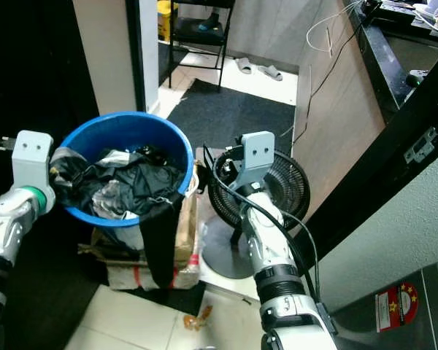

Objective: Clothes washing

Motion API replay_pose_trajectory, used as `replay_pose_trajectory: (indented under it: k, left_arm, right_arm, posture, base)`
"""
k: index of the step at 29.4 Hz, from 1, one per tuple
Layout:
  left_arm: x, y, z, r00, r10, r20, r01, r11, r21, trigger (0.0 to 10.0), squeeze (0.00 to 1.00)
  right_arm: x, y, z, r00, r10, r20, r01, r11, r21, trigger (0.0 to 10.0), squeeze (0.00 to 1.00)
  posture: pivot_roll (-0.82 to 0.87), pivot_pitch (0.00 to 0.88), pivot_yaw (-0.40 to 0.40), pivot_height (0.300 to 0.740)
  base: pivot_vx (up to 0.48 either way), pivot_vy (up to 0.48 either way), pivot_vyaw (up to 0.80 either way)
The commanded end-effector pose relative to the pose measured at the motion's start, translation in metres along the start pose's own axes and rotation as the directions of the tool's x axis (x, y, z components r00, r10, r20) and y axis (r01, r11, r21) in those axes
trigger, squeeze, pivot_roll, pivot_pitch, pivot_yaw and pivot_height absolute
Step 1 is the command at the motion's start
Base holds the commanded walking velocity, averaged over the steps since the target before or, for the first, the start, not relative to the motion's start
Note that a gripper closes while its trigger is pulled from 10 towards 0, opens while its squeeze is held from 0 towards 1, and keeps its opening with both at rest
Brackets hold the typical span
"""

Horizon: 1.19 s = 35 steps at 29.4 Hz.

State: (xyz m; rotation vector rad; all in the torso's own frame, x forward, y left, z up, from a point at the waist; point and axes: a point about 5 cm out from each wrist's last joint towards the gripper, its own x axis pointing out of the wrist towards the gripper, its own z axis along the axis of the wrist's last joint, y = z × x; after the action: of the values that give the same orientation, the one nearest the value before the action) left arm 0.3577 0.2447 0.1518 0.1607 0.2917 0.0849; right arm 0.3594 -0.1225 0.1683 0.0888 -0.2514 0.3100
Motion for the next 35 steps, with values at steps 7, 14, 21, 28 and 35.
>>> replay_pose_trajectory:
  k: [7, 14, 21, 28, 35]
  left_arm:
    - [0.001, 0.002, -0.009, 1.0, 0.016, -0.02, -0.015, 1.0, 0.008, 2.4, 0.0]
    - [0.001, 0.003, -0.007, 1.0, 0.031, 0.006, -0.031, 0.999, 0.029, 1.1, 0.0]
    - [0.002, 0.001, -0.005, 0.999, 0.032, 0.028, -0.034, 0.998, 0.046, 0.0, 0.0]
    - [0.001, 0.003, -0.001, 0.997, 0.046, 0.066, -0.051, 0.996, 0.072, 0.0, 0.0]
    - [-0.003, 0.003, 0.012, 0.988, 0.032, 0.149, -0.045, 0.996, 0.08, 0.0, 0.0]
  right_arm:
    - [-0.003, 0.0, -0.004, 1.0, -0.005, -0.02, 0.005, 1.0, 0.006, 10.0, 0.0]
    - [-0.003, -0.001, -0.004, 1.0, -0.003, -0.02, 0.003, 1.0, 0.005, 10.0, 0.0]
    - [-0.002, -0.001, -0.003, 1.0, -0.001, -0.019, 0.001, 1.0, 0.003, 10.0, 0.0]
    - [-0.001, -0.002, -0.002, 1.0, 0.001, -0.016, -0.001, 1.0, 0.001, 10.0, 0.0]
    - [0.0, -0.003, 0.0, 1.0, 0.001, -0.013, -0.001, 1.0, -0.001, 10.0, 0.0]
  posture:
    - [0.07, 0.047, -0.043, 0.74]
    - [0.07, 0.045, -0.045, 0.74]
    - [0.07, 0.036, -0.046, 0.74]
    - [0.07, 0.031, -0.047, 0.74]
    - [0.06, 0.029, -0.049, 0.74]
  base:
    - [0.0, 0.0, 0.0]
    - [0.0, 0.0, 0.0]
    - [0.0, 0.0, 0.0]
    - [0.0, 0.0, 0.0]
    - [0.0, 0.0, 0.0]
